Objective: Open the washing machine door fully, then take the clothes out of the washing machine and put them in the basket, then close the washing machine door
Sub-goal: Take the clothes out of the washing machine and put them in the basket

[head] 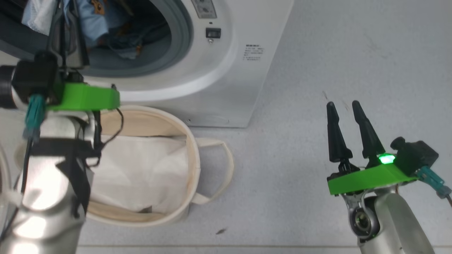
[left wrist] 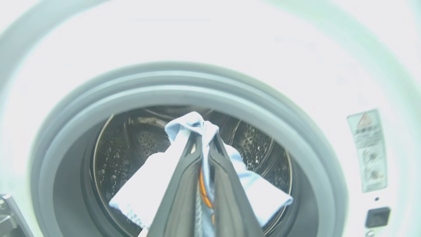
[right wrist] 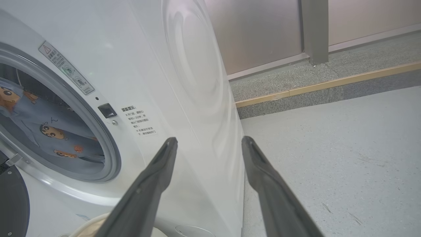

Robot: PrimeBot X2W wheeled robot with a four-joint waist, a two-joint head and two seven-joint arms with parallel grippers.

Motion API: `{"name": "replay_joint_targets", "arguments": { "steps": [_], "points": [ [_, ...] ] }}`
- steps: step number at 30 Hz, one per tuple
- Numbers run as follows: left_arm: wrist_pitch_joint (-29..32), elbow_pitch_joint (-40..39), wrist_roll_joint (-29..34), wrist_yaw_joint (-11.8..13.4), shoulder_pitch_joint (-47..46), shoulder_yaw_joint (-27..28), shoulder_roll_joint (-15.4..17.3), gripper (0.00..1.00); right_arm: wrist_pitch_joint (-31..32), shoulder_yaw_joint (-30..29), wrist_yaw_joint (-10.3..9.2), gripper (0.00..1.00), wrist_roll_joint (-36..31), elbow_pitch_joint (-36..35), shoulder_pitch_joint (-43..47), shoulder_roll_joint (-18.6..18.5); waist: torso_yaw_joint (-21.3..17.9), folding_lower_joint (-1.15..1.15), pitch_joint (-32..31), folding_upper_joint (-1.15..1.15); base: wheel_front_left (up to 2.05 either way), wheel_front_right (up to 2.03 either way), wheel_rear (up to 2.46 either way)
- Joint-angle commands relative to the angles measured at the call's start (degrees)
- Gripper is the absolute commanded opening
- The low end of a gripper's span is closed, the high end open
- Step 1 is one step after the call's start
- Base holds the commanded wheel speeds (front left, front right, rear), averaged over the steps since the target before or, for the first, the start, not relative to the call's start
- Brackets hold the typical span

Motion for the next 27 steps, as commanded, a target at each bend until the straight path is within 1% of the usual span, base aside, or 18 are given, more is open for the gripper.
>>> {"name": "replay_joint_targets", "arguments": {
  "steps": [1, 8, 9, 11, 14, 17, 23, 27],
  "points": [
    [-0.33, -6.05, -0.5, 0.15, 0.93, 2.65, 1.03, 0.0, -0.7, 0.83, 0.06, 1.0, -0.47, -1.34, 0.88, 0.17, 1.05, 0.0, -2.4, 0.0, 0.0, 0.0, 0.0],
    [-0.33, -21.76, 0.58, -0.72, 9.11, 4.44, -1.37, 0.0, -0.7, 0.85, 0.06, 1.0, -0.76, -0.74, 2.42, 0.17, 2.13, 0.0, -5.82, 0.0, 0.0, 0.0, 0.0],
    [-0.33, -21.76, 0.58, -0.72, 9.11, 4.44, -1.37, 0.0, -0.7, 0.85, 0.06, 1.0, -0.76, -0.74, 2.42, 0.17, 2.13, 0.0, -5.82, 0.0, 0.0, 0.0, 0.0],
    [-0.33, -26.22, 2.11, -0.81, 10.4, 4.38, -1.53, 0.0, -0.7, 0.81, 0.06, 1.0, -0.7, -0.71, 2.62, 0.17, 2.33, 0.0, -6.24, 0.0, 0.0, 0.0, 0.0],
    [-0.33, -30.87, 2.71, -1.18, 12.16, 3.86, -2.63, 0.0, -0.7, 0.98, 0.06, 1.0, -0.61, -0.48, 3.14, 0.17, 2.76, 0.0, -7.02, 0.0, 0.0, 0.0, 0.0],
    [-0.33, -33.73, 3.8, -1.36, 13.02, 3.59, -2.82, 0.0, -0.7, 1.09, 0.06, 1.0, -0.43, -0.23, 3.45, 0.17, 3.06, 0.0, -7.56, 0.0, 0.0, 0.0, 0.0],
    [-0.33, -38.12, 5.86, -0.87, 13.48, 3.31, -2.15, 0.0, -0.7, 1.48, 0.06, 1.0, -0.19, -0.01, 3.46, 0.17, 3.28, 0.0, -8.21, 0.0, 0.0, 0.0, 0.0],
    [-0.33, -37.98, 5.82, -0.67, 14.54, 3.05, -2.11, 0.0, -0.7, 1.57, 0.06, 1.0, -0.04, 0.32, 3.58, 0.17, 3.43, 0.0, -8.54, 0.0, 0.0, 0.0, 0.0]
  ]
}}
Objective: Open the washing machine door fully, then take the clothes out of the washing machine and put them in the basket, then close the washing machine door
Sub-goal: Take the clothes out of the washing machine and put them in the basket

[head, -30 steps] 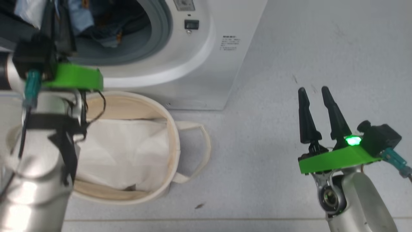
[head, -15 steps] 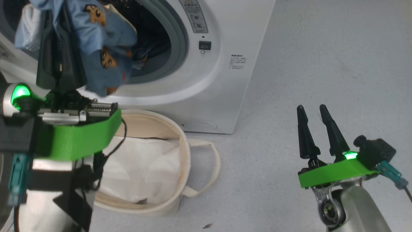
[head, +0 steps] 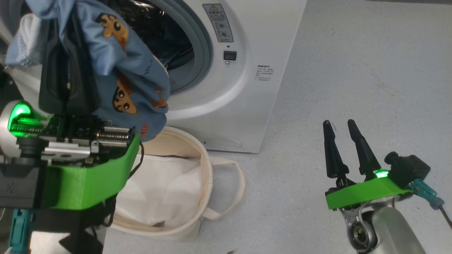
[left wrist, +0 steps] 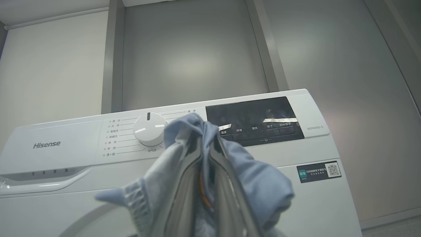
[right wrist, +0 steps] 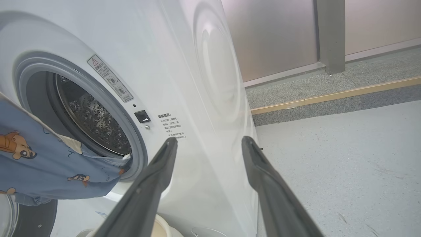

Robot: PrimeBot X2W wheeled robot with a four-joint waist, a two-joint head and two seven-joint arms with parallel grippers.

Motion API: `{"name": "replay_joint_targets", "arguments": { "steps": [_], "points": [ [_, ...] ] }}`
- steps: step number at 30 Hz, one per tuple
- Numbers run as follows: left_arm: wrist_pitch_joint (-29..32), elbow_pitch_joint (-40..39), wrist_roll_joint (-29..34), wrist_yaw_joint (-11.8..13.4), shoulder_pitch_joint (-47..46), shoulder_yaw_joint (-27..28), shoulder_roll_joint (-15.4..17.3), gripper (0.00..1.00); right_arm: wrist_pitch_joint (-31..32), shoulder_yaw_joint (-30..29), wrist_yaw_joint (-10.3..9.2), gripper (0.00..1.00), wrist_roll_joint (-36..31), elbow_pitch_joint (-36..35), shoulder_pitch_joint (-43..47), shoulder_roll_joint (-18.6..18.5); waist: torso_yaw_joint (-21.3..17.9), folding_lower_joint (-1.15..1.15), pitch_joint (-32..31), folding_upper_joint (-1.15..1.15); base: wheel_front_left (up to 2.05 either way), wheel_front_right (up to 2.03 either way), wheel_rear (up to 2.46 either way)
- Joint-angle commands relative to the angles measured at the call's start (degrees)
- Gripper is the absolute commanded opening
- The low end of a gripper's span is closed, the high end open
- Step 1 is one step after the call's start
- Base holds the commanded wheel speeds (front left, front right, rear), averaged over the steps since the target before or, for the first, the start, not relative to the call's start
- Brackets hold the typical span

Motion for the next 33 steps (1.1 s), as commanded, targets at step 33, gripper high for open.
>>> {"name": "replay_joint_targets", "arguments": {
  "steps": [33],
  "points": [
    [-0.17, 14.73, -0.44, 0.84, 8.01, 1.55, 3.35, 0.0, -0.7, 1.46, 0.06, 1.0, 0.12, -1.77, 0.0, 0.16, -1.03, 0.0, 3.05, 0.0, 0.0, 0.0, 0.0]
  ]
}}
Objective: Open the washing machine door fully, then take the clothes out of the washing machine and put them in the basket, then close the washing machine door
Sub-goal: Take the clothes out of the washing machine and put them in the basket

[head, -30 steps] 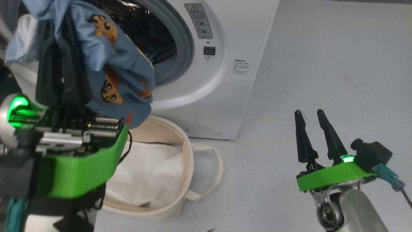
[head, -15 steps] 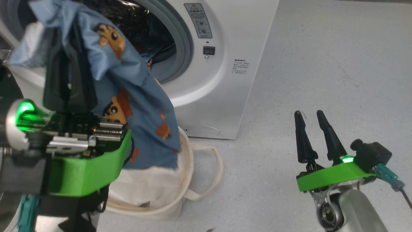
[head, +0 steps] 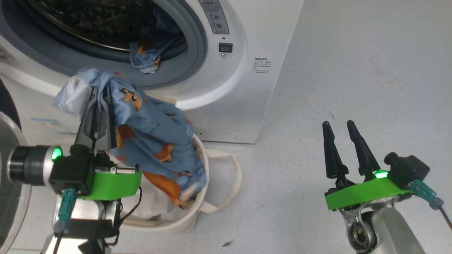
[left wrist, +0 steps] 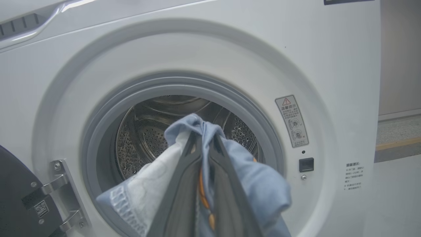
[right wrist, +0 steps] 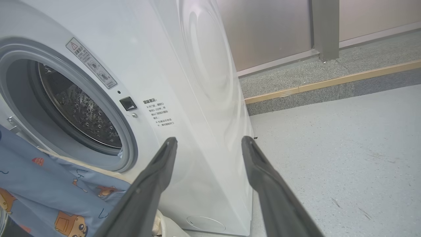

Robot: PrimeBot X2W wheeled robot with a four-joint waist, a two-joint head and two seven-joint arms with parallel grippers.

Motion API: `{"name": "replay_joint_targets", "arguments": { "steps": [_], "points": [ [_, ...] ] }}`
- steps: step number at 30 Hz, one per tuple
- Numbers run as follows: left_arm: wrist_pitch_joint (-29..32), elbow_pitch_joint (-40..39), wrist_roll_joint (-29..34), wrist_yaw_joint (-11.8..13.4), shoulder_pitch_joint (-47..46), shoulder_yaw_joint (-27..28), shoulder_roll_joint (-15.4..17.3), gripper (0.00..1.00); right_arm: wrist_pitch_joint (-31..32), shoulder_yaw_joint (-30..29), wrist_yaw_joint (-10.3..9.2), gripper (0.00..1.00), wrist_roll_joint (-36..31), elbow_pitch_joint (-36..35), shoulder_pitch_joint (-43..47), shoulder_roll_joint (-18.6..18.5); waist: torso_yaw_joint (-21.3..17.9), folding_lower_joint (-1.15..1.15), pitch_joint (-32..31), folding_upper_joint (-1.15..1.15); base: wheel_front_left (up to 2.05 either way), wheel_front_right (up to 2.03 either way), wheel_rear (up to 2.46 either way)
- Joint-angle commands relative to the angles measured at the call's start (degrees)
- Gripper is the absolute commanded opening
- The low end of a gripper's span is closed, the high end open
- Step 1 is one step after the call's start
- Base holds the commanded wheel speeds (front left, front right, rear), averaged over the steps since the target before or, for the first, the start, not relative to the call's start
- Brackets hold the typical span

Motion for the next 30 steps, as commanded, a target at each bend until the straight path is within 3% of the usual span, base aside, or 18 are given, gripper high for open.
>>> {"name": "replay_joint_targets", "arguments": {
  "steps": [1, 13, 30],
  "points": [
    [-0.02, -1.39, -0.02, -0.2, -0.68, 1.7, 1.6, 0.0, -0.7, 1.23, 0.06, 1.0, -0.39, -2.18, -0.19, 0.16, -0.09, 0.0, 0.71, 0.0, 0.0, 0.0, 0.0],
    [-0.02, 8.41, 0.57, -0.88, -0.65, -1.06, 0.53, 0.0, -0.7, 1.35, 0.06, 1.0, -1.05, -3.04, -2.11, 0.16, -0.46, 0.0, 5.63, 0.0, 0.0, 0.0, 0.0],
    [-0.02, 32.06, -1.57, -3.38, -6.01, -0.53, -1.92, 0.0, -0.7, 0.45, 0.06, 1.0, -1.63, -3.76, -4.98, 0.16, -1.96, 0.0, 11.68, 0.0, 0.0, 0.0, 0.0]
  ]
}}
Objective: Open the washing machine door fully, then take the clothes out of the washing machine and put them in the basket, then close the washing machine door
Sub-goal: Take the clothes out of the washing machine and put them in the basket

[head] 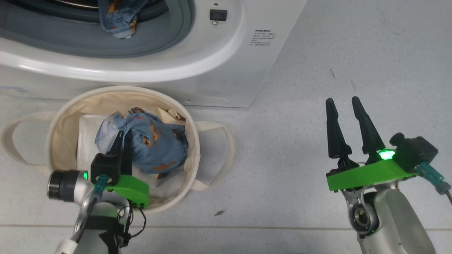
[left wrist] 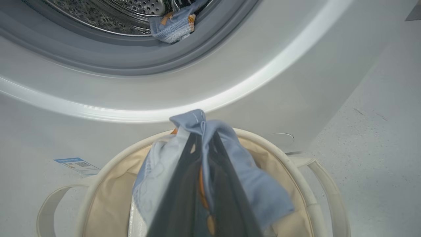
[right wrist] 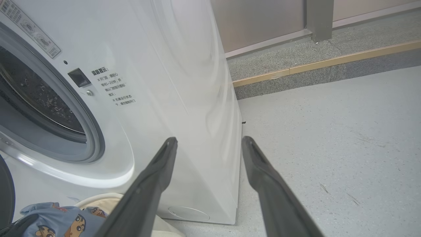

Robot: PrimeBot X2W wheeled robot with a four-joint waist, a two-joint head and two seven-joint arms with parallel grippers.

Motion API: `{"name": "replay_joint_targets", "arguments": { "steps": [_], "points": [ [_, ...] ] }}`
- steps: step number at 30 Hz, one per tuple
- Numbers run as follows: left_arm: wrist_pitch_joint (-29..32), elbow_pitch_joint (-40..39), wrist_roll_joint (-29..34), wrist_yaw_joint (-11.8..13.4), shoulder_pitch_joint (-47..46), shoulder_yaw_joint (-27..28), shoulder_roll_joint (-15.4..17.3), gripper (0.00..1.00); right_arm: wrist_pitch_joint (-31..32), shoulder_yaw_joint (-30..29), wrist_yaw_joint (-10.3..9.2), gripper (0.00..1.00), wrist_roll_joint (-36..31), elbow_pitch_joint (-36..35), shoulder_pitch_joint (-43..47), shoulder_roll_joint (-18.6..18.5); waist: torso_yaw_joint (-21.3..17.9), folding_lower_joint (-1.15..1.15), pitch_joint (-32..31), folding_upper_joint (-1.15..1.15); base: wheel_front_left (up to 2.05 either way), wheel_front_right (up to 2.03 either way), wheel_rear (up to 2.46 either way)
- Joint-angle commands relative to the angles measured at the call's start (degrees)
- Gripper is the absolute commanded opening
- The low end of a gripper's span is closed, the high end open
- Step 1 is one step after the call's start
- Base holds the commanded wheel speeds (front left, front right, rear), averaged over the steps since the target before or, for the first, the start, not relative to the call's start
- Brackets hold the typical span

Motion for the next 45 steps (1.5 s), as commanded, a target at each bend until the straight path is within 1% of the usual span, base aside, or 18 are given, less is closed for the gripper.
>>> {"name": "replay_joint_targets", "arguments": {
  "steps": [1, 7, 16, 17, 18, 21, 26, 32, 33, 36, 38, 45],
  "points": [
    [-0.26, 0.96, -0.39, -0.35, -1.29, 2.22, 0.84, 0.0, -0.7, 1.05, 0.06, 1.0, -0.41, -2.14, -0.91, 0.17, -0.32, 0.0, 0.68, 0.0, 0.0, 0.0, 0.0],
    [-0.26, 7.13, -1.14, -1.0, -2.73, 3.44, 0.22, 0.0, -0.7, 1.06, 0.06, 1.0, -0.53, -2.45, -1.24, 0.17, -0.53, 0.0, 1.5, 0.0, 0.0, 0.0, 0.0],
    [-0.26, 10.66, -0.87, -1.11, -3.85, 4.2, -0.52, 0.0, -0.7, 1.37, 0.06, 1.0, -0.78, -2.66, -1.4, 0.17, -0.39, 0.0, 2.09, 0.0, 0.0, 0.0, 0.0],
    [-0.26, 11.66, -1.17, -1.11, -3.93, 4.52, -0.72, 0.81, -0.7, 1.39, 0.06, 1.0, -0.84, -2.61, -1.4, 0.17, -0.29, 0.0, 2.03, 0.0, 0.0, 0.0, 0.0],
    [-0.26, 12.59, -1.42, -1.2, -4.08, 4.78, -0.89, 1.0, -0.7, 1.4, 0.06, 1.0, -0.85, -2.58, -1.39, 0.17, -0.2, 0.0, 1.91, 0.0, 0.0, 0.0, 0.0],
    [-0.26, 13.86, -1.31, -1.07, -4.54, 5.06, -1.11, 1.0, -0.7, 1.35, 0.06, 1.0, -0.88, -2.43, -1.3, 0.17, 0.18, 0.0, 1.25, 0.0, 0.0, 0.0, 0.0],
    [-0.26, 10.67, -0.94, -0.87, -3.68, 5.52, -1.21, 1.0, -0.7, 1.33, 0.06, 1.0, -0.84, -2.15, -0.96, 0.17, 0.96, 0.0, -0.49, 0.0, 0.0, 0.0, 0.0],
    [-0.26, -0.26, -1.52, -1.31, -0.81, 7.23, -1.75, 1.0, -0.7, 1.23, 0.06, 1.0, -0.36, -1.75, -0.17, 0.17, 1.92, 0.0, -3.58, 0.0, 0.0, 0.0, 0.0],
    [-0.26, -4.45, -1.69, -1.79, 0.51, 7.69, -2.09, 1.0, -0.7, 1.15, 0.06, 1.0, -0.17, -1.66, 0.2, 0.17, 2.25, 0.0, -4.82, 0.0, 0.0, 0.0, 0.0],
    [-0.26, -8.68, -2.92, -3.71, 2.54, 8.36, -2.85, 1.0, -0.7, 1.2, 0.06, 1.0, 0.3, -1.93, 0.79, 0.17, 2.76, 0.0, -6.86, 0.0, 0.0, 0.0, 0.0],
    [-0.26, -11.42, -2.7, -4.54, 3.57, 8.45, -3.1, 1.0, -0.7, 1.43, 0.06, 1.0, 0.58, -2.24, 1.23, 0.17, 2.99, 0.0, -8.13, 0.0, 0.0, 0.0, 0.0],
    [-0.26, -20.23, -2.67, -6.0, 7.48, 8.31, -4.2, 1.0, -0.7, 1.77, 0.06, 1.0, 1.09, -3.05, 2.86, 0.17, 3.63, 0.0, -11.52, 0.0, 0.0, 0.0, 0.0]
  ]
}}
